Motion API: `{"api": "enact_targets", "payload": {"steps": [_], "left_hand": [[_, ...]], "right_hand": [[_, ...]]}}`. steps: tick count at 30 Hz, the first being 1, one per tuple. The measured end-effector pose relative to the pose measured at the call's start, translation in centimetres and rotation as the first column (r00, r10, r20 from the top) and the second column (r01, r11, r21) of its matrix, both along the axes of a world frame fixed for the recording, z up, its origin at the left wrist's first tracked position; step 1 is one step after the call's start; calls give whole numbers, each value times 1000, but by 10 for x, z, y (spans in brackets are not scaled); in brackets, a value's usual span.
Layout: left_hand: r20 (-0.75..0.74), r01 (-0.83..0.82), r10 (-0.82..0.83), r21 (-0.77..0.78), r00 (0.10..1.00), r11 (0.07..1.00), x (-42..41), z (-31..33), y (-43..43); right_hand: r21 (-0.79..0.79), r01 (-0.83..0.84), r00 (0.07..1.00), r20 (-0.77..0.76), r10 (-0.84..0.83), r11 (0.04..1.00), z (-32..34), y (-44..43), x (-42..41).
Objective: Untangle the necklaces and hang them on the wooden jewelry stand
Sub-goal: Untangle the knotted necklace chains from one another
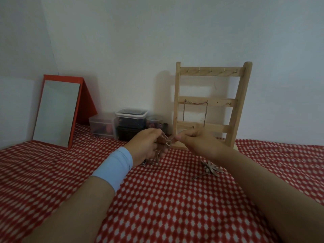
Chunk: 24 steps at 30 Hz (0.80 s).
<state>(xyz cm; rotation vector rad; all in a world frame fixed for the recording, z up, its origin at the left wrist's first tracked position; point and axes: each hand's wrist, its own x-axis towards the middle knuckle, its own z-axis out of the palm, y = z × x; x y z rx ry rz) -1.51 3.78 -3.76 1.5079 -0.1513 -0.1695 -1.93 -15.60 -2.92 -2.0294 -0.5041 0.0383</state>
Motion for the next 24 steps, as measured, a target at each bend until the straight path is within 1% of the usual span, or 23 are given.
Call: {"api": "enact_targets", "payload": {"steps": [1,2,3,4,5,7,9,10,11,13,15,17,18,19,20,22,24], "left_hand": [[60,10,-22,191,998,982,0,-1,0],[119,9,-54,353,991,936,0,-2,0],[162,3,-85,451,983,893,0,-2,-1],[187,-8,-97,492,978,871,-1,-2,-3],[198,-19,-90,490,976,872,-1,-2,-4],[213,-60,-35,421,976,905,-4,1,-6],[240,-98,14,341,971,935,-5,3,-5],[248,-90,12,306,969,948,-5,5,-4],[248,-65,-5,276,969,959,-7,7,-4],[248,-15,-46,237,968,971,-10,9,-3],[292,-29,-42,235,956,972,-11,9,-3],[401,-142,18,284,916,948,-6,7,-1],[463,-217,46,323,885,921,-3,5,1],[508,-272,56,362,859,892,0,3,3],[530,-292,45,394,847,871,3,2,7],[516,-258,-20,461,856,849,5,0,14],[444,-176,-123,574,888,800,5,0,19]], "right_hand": [[29,-15,1000,14,15,999,0,1,0],[55,-26,1000,14,25,998,0,1,0],[67,-29,1000,4,29,997,-2,2,1],[70,-27,999,-16,28,997,-2,2,1],[51,-28,999,-42,31,998,-1,3,-1],[-8,-42,995,-89,41,999,1,4,-3],[-71,-64,995,-85,58,995,3,4,-6],[-83,-64,996,-63,59,994,3,5,-7],[-75,-55,998,-36,53,996,1,5,-6],[19,-22,1000,-7,23,1000,0,7,-6],[85,-22,1000,-15,24,996,-1,7,-6],[56,-40,998,-37,42,998,1,7,-8],[41,-52,997,-59,54,998,2,7,-10],[41,-64,994,-84,67,997,1,6,-8],[63,-61,991,-114,68,996,-1,7,-6],[121,42,983,-183,-19,992,-4,6,1],[167,146,963,-248,-102,975,-7,3,8]]}}
